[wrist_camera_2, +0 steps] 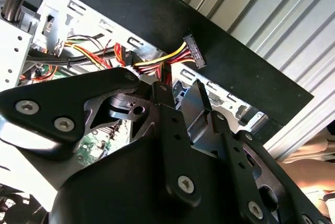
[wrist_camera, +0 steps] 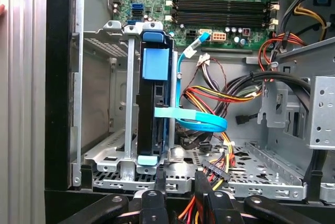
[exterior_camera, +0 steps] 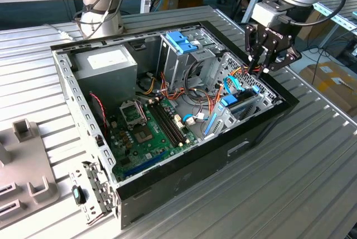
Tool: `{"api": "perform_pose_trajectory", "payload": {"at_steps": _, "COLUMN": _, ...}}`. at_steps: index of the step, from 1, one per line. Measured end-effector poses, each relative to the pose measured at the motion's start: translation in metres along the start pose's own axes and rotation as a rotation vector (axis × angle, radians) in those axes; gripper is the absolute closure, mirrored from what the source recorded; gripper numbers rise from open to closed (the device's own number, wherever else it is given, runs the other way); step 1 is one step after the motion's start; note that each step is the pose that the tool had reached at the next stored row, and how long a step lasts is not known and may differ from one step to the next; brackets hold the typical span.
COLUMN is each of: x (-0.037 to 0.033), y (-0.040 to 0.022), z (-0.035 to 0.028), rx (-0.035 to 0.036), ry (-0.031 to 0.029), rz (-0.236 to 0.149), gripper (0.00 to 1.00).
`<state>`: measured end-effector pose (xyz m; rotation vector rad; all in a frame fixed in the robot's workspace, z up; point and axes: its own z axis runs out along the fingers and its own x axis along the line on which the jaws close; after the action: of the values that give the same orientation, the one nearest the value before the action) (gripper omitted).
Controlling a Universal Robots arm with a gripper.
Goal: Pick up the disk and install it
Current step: 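Insert the second disk wire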
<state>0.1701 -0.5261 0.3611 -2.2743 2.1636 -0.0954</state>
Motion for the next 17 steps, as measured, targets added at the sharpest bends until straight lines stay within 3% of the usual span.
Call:
{"api": "perform_pose_trajectory", "payload": {"at_steps": 4, "x": 0.0, "y": -0.0002, "z": -0.0013, "rx": 0.0008, "ry": -0.0009, "rz": -0.019, "gripper": 0.64}}
{"api": "perform_pose_trajectory", "payload": {"at_steps": 17, "x": 0.0, "y": -0.0002, "z": -0.0013, "rx": 0.0096, "ry": -0.0074, "rz": -0.226, "gripper": 0.64}}
